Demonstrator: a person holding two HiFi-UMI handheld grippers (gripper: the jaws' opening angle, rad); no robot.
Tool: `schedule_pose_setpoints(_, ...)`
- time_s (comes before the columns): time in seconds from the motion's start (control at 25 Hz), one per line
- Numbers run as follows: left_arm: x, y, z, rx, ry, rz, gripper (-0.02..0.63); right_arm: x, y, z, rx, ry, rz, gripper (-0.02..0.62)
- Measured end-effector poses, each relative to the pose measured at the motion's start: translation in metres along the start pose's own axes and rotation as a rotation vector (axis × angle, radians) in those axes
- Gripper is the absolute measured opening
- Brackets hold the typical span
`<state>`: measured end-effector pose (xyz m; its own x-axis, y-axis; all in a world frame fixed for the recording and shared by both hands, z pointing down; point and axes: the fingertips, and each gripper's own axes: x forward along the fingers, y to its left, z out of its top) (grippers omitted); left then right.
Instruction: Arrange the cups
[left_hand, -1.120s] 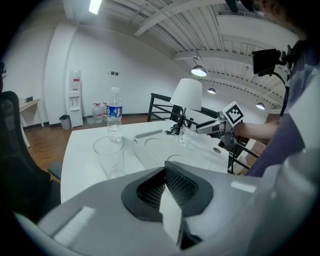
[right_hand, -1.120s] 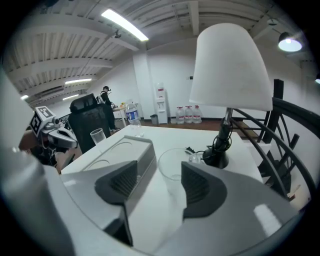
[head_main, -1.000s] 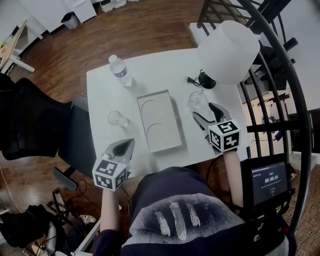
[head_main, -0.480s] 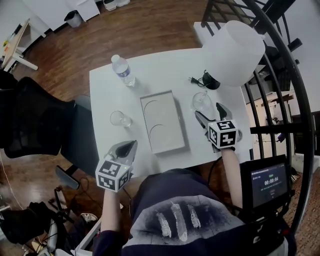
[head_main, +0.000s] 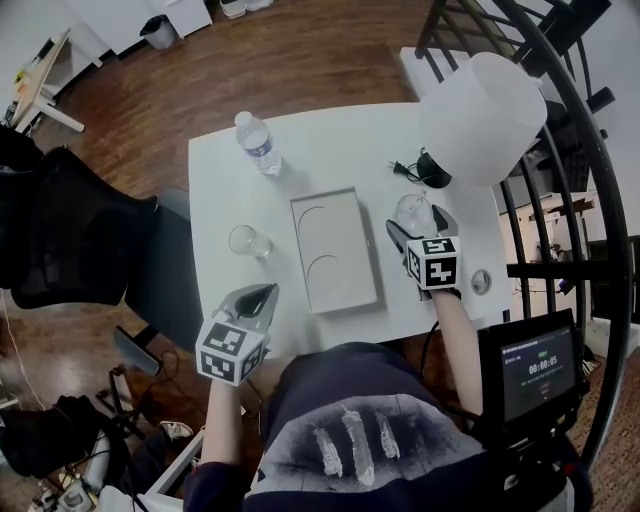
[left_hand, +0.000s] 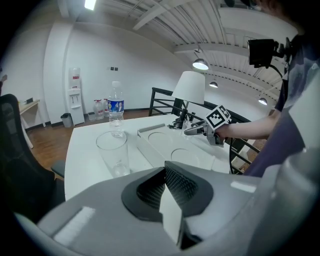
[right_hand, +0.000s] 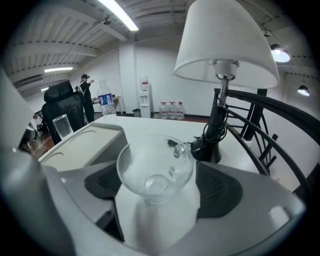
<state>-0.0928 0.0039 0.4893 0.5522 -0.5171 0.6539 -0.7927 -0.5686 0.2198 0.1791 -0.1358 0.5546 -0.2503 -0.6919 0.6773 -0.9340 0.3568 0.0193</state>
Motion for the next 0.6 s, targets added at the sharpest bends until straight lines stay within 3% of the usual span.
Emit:
schedule_pose_setpoints(0.4, -0.003, 0.006, -0.011, -0.012, 0.029, 0.02, 0.015, 0.02, 0.002, -0.004, -0.026, -0.012, -0.013, 0.446)
schedule_pose_setpoints(0.48, -0.003, 0.008, -0.014, -0.014, 0.035, 0.024, 0.015, 0.022, 0.001, -0.005, -0.027, -0.019, -0.005, 0.41)
schedule_pose_setpoints(0.6, -0.004, 0.01, -0.014, -0.029, 0.031, 0.022, 0.015, 0.023, 0.002, -0.004, -0.036, -0.035, 0.012, 0.407)
